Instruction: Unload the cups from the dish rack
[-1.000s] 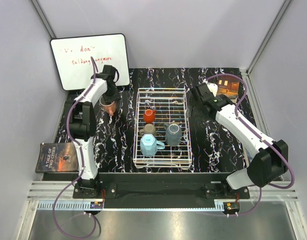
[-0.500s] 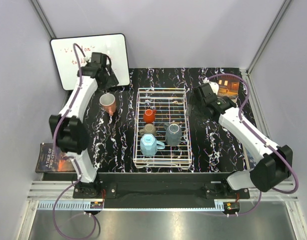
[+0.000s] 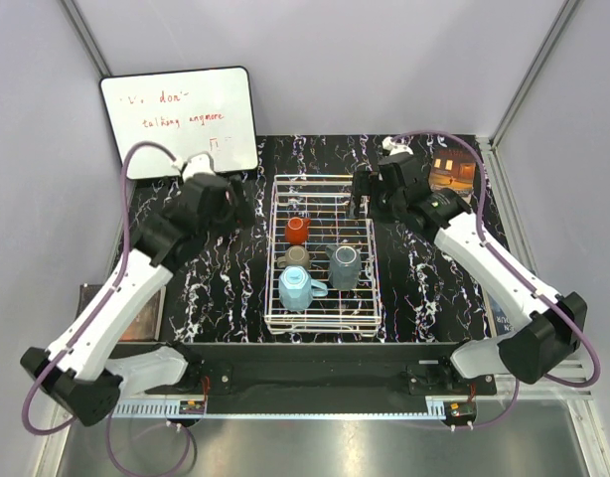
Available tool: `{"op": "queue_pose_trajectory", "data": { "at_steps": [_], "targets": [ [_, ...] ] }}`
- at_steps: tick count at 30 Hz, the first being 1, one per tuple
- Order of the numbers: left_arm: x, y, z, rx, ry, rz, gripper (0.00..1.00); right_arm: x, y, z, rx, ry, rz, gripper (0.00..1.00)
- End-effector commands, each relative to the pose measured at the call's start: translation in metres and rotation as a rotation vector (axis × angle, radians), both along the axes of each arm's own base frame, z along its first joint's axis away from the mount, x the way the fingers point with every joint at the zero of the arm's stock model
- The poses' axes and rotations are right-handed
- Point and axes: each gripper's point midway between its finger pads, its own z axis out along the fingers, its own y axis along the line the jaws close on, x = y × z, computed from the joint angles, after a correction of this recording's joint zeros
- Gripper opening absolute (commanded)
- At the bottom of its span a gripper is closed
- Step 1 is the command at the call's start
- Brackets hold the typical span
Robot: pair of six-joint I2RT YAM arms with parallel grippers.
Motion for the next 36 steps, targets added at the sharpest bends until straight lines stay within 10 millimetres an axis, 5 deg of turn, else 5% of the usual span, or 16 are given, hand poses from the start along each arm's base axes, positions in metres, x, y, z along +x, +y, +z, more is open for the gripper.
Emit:
{"op": "queue_pose_trajectory", "data": {
  "at_steps": [1, 9, 23, 36],
  "targets": [
    [-0.039, 0.017, 0.000, -0.049, -0.056, 0.050, 0.99, -0.018, 0.016, 0.012, -0.010, -0.025, 0.088, 1.00],
    [-0.064, 0.023, -0.024, -0.029, -0.022, 0.014, 0.99, -0.065, 0.052, -0.028, -0.040, 0.063, 0.171, 1.00],
    [-0.064, 0.003, -0.045, 0.024, 0.059, -0.048, 0.99, -0.075, 0.036, -0.084, -0.194, 0.150, 0.122, 1.00],
    [-0.062, -0.006, -0.050, 0.037, 0.085, -0.081, 0.99, -0.072, 0.051, -0.117, -0.234, 0.232, 0.167, 1.00]
  ]
}}
